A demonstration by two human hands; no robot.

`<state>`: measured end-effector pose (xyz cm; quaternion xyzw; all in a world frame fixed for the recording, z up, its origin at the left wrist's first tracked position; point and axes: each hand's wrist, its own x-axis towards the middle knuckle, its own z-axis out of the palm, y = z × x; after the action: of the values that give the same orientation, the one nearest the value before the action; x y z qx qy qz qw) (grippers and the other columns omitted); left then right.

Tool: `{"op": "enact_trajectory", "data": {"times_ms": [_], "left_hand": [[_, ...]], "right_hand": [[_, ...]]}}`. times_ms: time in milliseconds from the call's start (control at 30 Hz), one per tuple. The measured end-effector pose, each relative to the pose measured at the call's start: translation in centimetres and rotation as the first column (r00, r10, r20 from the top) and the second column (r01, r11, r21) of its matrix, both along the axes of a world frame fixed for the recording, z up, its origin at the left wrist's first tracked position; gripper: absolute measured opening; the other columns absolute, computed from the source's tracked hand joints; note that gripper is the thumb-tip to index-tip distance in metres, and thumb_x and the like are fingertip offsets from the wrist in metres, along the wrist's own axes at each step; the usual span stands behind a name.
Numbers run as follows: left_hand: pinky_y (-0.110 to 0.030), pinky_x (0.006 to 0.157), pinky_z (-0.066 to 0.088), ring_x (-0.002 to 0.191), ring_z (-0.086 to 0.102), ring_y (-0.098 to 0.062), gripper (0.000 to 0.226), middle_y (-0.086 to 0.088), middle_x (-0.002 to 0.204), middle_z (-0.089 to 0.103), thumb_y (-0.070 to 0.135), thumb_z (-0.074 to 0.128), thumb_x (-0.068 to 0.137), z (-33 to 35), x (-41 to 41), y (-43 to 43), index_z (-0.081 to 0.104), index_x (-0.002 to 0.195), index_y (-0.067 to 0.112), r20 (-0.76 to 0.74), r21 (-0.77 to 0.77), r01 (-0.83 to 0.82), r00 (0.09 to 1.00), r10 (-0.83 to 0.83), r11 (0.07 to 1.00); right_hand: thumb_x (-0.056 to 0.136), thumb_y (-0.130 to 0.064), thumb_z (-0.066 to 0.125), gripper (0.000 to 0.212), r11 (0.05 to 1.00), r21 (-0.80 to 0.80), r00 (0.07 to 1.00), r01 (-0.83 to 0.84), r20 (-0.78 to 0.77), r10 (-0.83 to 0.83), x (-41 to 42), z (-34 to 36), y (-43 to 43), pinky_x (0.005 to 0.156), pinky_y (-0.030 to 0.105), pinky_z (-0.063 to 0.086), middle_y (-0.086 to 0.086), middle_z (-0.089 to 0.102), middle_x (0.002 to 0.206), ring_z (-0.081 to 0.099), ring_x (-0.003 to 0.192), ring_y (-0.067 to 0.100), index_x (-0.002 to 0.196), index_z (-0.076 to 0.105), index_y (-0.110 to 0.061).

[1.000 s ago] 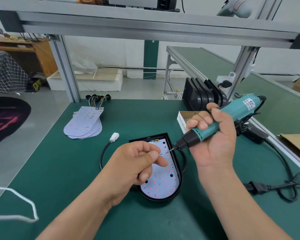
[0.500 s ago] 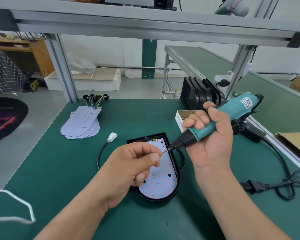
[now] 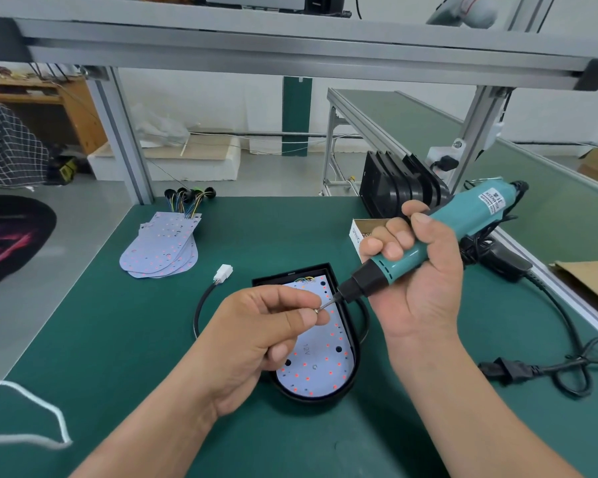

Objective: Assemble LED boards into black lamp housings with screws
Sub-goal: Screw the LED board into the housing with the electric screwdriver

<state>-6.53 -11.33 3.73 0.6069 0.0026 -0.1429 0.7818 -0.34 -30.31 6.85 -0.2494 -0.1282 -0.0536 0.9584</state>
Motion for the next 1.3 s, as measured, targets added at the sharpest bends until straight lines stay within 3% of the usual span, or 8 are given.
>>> {"op": "enact_trajectory", "data": {"times_ms": [600,833,1100,1300], "left_hand": [[-0.016,0.045,0.033,0.042,0.036,-0.009,0.018,-0.015,0.107,0.081,0.019,0.082,0.077,-0.4,0.1,0.1,0.082,0.096,0.019,0.051,0.075,-0.018,0.999,0.014,0.997],[-0.017,0.044,0.036,0.043,0.037,-0.012,0.022,-0.004,0.095,0.082,0.005,0.078,0.091,-0.5,0.2,-0.1,0.08,0.085,0.026,0.167,0.228,-0.182,0.975,0.146,0.957],[-0.02,0.044,0.039,0.049,0.043,-0.015,0.027,-0.002,0.094,0.082,0.005,0.076,0.093,-0.6,0.2,-0.4,0.078,0.084,0.031,0.2,0.246,-0.241,0.96,0.194,0.939],[-0.018,0.044,0.037,0.043,0.035,-0.012,0.028,0.0,0.098,0.083,0.005,0.073,0.095,-0.4,0.1,-0.4,0.077,0.086,0.03,0.168,0.222,-0.197,0.972,0.161,0.955]], "right_hand": [[0.096,-0.012,0.054,0.011,0.998,-0.061,1.0,0.0,0.022,0.001,-0.1,-0.1,0.1,0.063,0.028,0.05,-0.005,0.043,0.066,0.043,0.055,0.011,0.097,0.065,-0.016],[0.1,-0.02,0.064,0.007,0.982,-0.162,0.995,0.095,0.003,-0.095,-0.1,-0.4,1.1,0.067,0.032,0.053,-0.003,0.046,0.07,0.048,0.059,0.013,0.1,0.058,-0.017],[0.099,-0.025,0.071,0.016,0.989,-0.065,0.978,0.136,-0.153,-0.144,0.3,-1.1,1.5,0.069,0.03,0.054,-0.002,0.047,0.071,0.048,0.058,0.012,0.093,0.06,-0.015],[0.1,-0.019,0.067,0.01,0.995,-0.046,0.99,0.093,-0.098,-0.097,0.5,-1.1,1.0,0.068,0.03,0.053,-0.003,0.044,0.072,0.047,0.059,0.012,0.097,0.058,-0.016]]}}
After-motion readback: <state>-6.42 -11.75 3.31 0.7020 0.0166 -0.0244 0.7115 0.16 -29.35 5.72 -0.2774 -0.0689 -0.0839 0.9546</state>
